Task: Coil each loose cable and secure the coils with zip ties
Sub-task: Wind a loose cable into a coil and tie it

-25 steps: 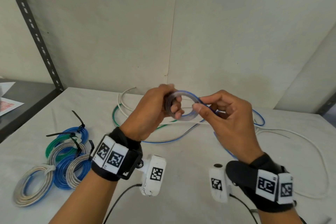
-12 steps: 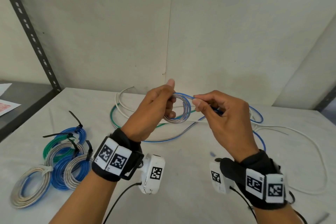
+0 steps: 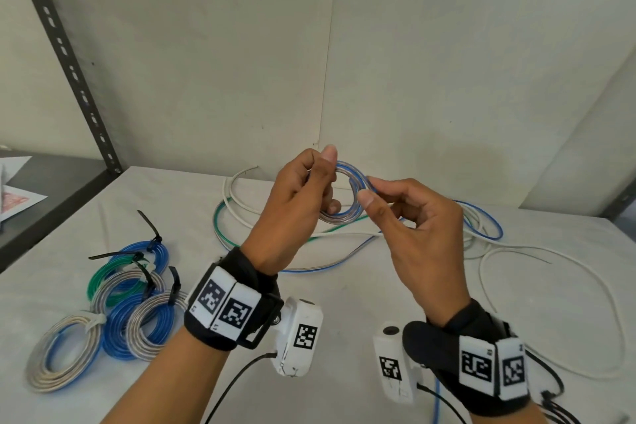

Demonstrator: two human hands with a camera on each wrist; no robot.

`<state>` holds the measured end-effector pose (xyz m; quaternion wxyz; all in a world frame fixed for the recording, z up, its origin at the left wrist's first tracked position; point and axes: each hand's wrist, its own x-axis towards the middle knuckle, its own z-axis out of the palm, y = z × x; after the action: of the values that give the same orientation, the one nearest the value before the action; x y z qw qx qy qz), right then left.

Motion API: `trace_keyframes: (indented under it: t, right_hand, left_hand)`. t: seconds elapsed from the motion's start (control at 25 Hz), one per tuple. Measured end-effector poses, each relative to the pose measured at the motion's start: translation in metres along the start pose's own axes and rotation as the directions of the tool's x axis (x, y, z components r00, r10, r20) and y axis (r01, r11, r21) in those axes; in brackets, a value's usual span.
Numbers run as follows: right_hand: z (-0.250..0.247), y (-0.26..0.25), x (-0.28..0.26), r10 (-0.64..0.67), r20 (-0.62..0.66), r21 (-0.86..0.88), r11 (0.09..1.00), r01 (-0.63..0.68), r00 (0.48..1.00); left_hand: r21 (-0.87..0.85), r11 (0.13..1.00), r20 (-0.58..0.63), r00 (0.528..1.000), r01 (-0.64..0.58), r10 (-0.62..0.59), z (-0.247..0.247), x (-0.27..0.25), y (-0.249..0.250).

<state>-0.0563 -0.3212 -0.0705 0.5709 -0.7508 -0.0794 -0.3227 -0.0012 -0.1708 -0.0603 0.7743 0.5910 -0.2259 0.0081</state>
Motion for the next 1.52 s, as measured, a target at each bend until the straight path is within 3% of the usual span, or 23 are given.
trace_keyframes:
  t: [0.24,0.44,0.6,0.8,0.92,1.04,1.12,1.2,1.36,1.44,1.52]
  right_hand:
    - [0.008,0.001,-0.006,-0.008,-0.115,0.047,0.999,0.013,0.993]
    - [0.012,0.004,-0.005,0.118,-0.053,0.274,0.957,-0.099,0.992]
    - [0.015,0.002,-0.008,0.094,-0.101,0.245,0.967,-0.066,0.990]
    - [0.003,-0.002,0.000,0.072,0.005,0.194,0.978,-0.071,0.997]
    - [-0.016,-0.002,0.008,0.012,0.133,0.019,1.000,-0.014,0.991]
    - [-0.028,-0.001,0.010,-0.018,0.362,-0.135,0.988,0.072,0.932]
    - [-0.027,0.000,0.008,-0.057,0.424,-0.191,0.970,0.151,0.904]
    - [-0.024,0.000,0.007,-0.082,0.430,-0.196,0.964,0.182,0.899]
    - [-0.020,0.002,0.007,-0.054,0.305,-0.128,0.987,0.097,0.951]
    - [-0.019,0.001,0.009,-0.052,0.167,-0.072,0.995,0.065,0.985]
    - [-0.017,-0.001,0.010,-0.040,0.080,0.000,0.999,0.040,0.996]
  left_hand:
    - [-0.111,0.993,0.011,1.000,0.029,-0.028,0.006,-0.001,-0.001]
    - [-0.259,0.960,-0.018,0.993,0.107,-0.116,0.016,-0.003,0.003]
    - [-0.345,0.931,-0.027,0.990,0.120,-0.138,0.020,-0.004,0.002]
    - [-0.360,0.918,-0.008,0.983,0.168,-0.183,0.018,-0.001,0.000]
    - [-0.028,0.971,0.077,0.969,0.236,-0.234,0.007,0.001,0.003]
    - [0.330,0.897,0.168,0.917,0.293,-0.361,0.000,-0.002,0.007]
    - [0.523,0.823,0.188,0.911,0.223,-0.367,0.000,-0.005,0.007]
    - [0.600,0.788,0.201,0.927,0.139,-0.316,0.000,-0.008,0.005]
    - [0.411,0.907,0.134,0.977,0.095,-0.163,-0.002,-0.005,0.001]
    - [0.186,0.970,0.019,0.987,0.155,-0.161,-0.006,0.001,0.005]
    - [0.016,0.980,-0.054,0.979,0.199,-0.198,-0.009,0.006,0.011]
